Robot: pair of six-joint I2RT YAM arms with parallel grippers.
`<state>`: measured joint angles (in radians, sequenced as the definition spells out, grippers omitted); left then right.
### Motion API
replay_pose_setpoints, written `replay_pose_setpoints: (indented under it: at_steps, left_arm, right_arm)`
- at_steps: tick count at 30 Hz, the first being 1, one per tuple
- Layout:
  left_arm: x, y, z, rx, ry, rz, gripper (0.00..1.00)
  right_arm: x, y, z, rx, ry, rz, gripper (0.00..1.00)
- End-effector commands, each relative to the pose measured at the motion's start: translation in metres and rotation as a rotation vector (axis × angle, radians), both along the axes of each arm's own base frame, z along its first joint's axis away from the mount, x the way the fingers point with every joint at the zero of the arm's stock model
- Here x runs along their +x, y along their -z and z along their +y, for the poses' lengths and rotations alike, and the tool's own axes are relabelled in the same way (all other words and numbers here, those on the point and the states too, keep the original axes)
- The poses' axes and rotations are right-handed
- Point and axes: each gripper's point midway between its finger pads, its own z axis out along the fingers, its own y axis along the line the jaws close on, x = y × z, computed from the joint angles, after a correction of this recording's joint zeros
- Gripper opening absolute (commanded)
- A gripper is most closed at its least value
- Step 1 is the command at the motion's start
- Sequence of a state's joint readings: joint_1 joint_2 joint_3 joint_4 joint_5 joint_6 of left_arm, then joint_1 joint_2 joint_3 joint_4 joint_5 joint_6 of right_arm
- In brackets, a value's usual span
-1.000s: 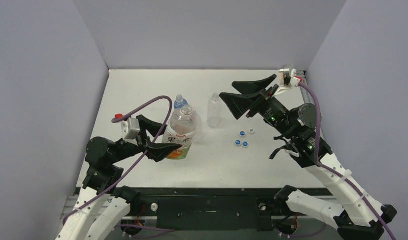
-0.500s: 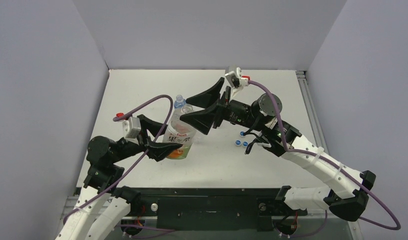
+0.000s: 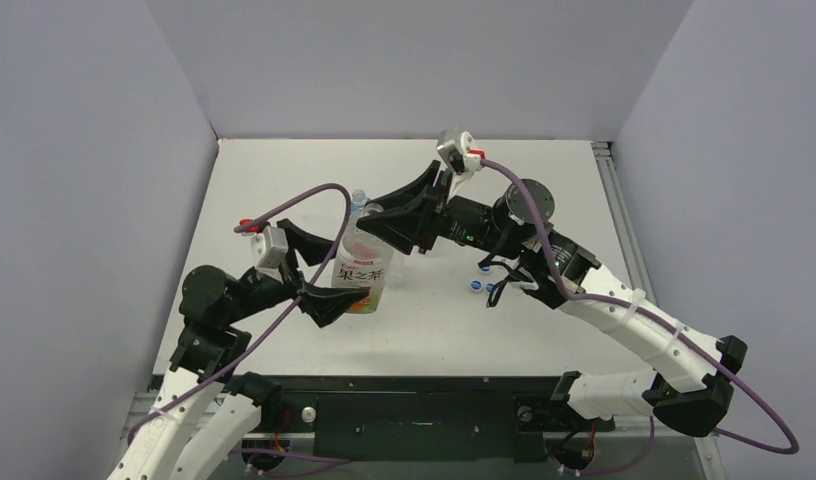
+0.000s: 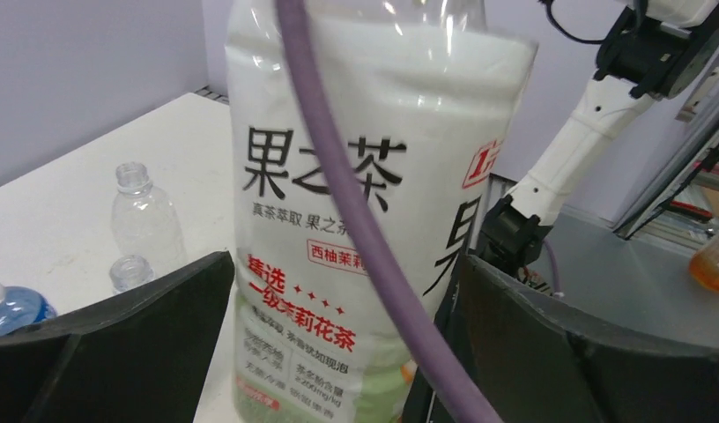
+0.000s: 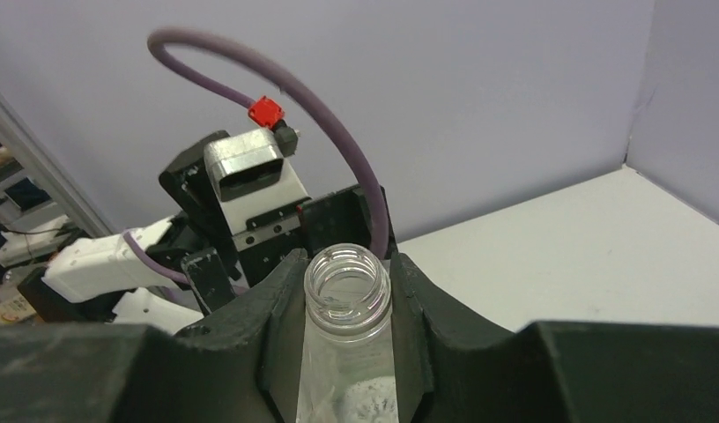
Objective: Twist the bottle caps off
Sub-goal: Place the plastic bottle at the center of the board.
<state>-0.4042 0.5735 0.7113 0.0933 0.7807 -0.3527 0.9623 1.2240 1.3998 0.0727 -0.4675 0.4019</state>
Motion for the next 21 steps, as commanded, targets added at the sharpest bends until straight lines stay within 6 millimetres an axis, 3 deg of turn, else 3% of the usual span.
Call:
replay_pose_setpoints:
  at_steps: [1, 4, 7, 8, 13, 18, 20, 21]
  left_arm:
    - [0.008, -0.021, 0.006, -0.030, -0.073, -0.021, 0.98]
    - [0.008, -0.019, 0.008, -0.011, -0.087, -0.007, 0.97]
    - [0.011, -0.004, 0.010, 0.060, -0.103, 0.038, 0.97]
    - [0.014, 0.001, 0.011, 0.080, -0.115, 0.047, 0.97]
    - [0.024, 0.013, 0.025, 0.121, -0.228, 0.065, 0.96]
    - [0.041, 0.018, 0.038, 0.132, -0.349, 0.097, 0.96]
    - [0.049, 0.031, 0.044, 0.171, -0.397, 0.127, 0.96]
    - [0.052, 0.041, 0.047, 0.193, -0.417, 0.143, 0.96]
  right_arm:
    - [0.018, 0.014, -0.007, -0.089, 0.110, -0.031, 0.00]
    - [0.035, 0.032, -0.022, -0.160, 0.197, -0.038, 0.00]
    - [0.057, 0.060, -0.036, -0.202, 0.267, 0.003, 0.00]
    - [0.066, 0.060, -0.046, -0.188, 0.299, 0.011, 0.00]
    - [0.098, 0.118, -0.064, -0.266, 0.432, 0.052, 0.00]
    - [0.128, 0.155, -0.082, -0.262, 0.627, 0.090, 0.00]
    - [0.134, 0.175, -0.089, -0.273, 0.681, 0.101, 0.00]
    - [0.135, 0.171, -0.090, -0.245, 0.696, 0.091, 0.00]
